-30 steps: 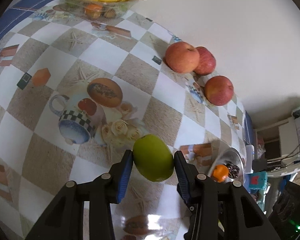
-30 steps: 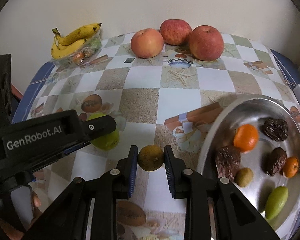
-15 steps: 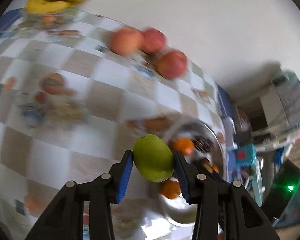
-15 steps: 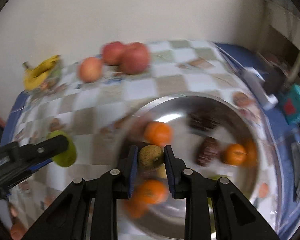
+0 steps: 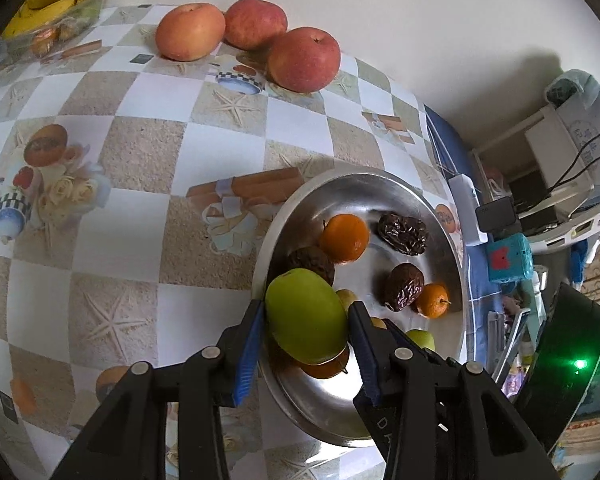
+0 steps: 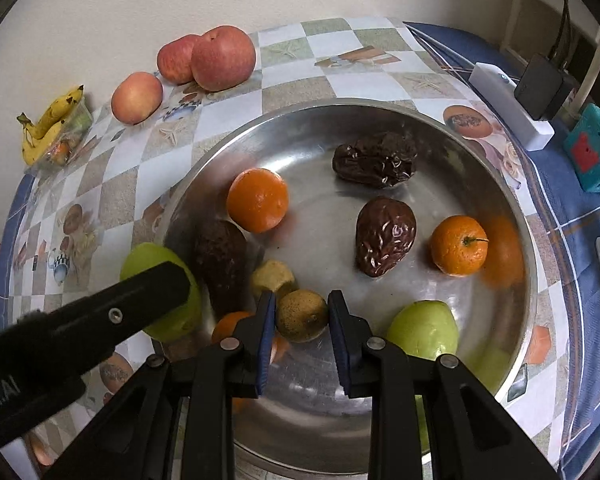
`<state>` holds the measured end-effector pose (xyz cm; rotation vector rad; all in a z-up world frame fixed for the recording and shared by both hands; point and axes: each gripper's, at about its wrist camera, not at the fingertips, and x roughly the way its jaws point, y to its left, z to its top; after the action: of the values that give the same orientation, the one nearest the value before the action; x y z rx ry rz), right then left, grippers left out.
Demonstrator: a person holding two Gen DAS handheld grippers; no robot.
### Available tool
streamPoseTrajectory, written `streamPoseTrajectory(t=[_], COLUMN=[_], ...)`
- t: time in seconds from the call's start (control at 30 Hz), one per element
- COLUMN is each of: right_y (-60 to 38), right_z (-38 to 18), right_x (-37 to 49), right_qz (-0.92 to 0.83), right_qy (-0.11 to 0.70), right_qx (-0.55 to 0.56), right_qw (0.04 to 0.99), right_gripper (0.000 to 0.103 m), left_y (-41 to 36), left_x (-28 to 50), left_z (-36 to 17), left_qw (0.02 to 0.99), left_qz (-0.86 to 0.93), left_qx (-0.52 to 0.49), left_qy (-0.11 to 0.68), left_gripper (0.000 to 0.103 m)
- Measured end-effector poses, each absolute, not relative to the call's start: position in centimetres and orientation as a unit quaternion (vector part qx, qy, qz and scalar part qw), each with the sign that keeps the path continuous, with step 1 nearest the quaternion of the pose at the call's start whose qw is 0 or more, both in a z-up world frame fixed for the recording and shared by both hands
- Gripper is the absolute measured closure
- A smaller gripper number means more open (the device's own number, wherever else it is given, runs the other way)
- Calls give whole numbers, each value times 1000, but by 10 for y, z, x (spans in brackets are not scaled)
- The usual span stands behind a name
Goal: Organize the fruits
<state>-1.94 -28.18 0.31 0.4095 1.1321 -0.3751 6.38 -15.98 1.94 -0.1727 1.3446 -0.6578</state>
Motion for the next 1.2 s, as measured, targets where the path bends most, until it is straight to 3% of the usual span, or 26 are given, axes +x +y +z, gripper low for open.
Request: streamPoseTrajectory(t=[0.1, 0.3, 0.37, 0.43, 0.5, 0.6, 0.63, 0.9, 1.2], right_y=[-284, -283, -281, -277, -271, -260, -256, -224, -217], right_z=[3, 6, 8, 13, 19, 28, 31, 42, 45], right_x=[-21, -26, -28, -32, -37, -43, -45, -63, -70], right_qz=[-176, -185, -188, -188, -186, -184, -182, -174, -178], right_qy=[527, 525, 523, 519, 513, 506, 503, 491, 485], right_qx=[201, 198, 197, 197, 200, 192, 188, 152, 142], right_qw=[807, 807, 808, 810, 814, 821, 823, 840, 844], right_gripper=[75, 72, 68, 66, 62, 50, 42, 11, 11], left_y=[-157, -136, -123, -103, -87, -62, -55, -30, -22], left_x=[64, 60, 58, 55, 52, 46, 42, 16, 11], left_z=[19, 28, 34, 40, 41, 42, 43, 49, 52], left_qw=[726, 731, 743, 765, 778, 798, 805, 832, 844], left_qz=[-299, -293, -279, -247, -220, -181, -170, -158, -111], left_qx=[-90, -109, -111, -103, -93, -68, -54, 24, 61], left_qy=[613, 606, 598, 586, 580, 571, 565, 532, 521], left_gripper=[43, 43, 35, 18, 15, 0, 0, 0, 0])
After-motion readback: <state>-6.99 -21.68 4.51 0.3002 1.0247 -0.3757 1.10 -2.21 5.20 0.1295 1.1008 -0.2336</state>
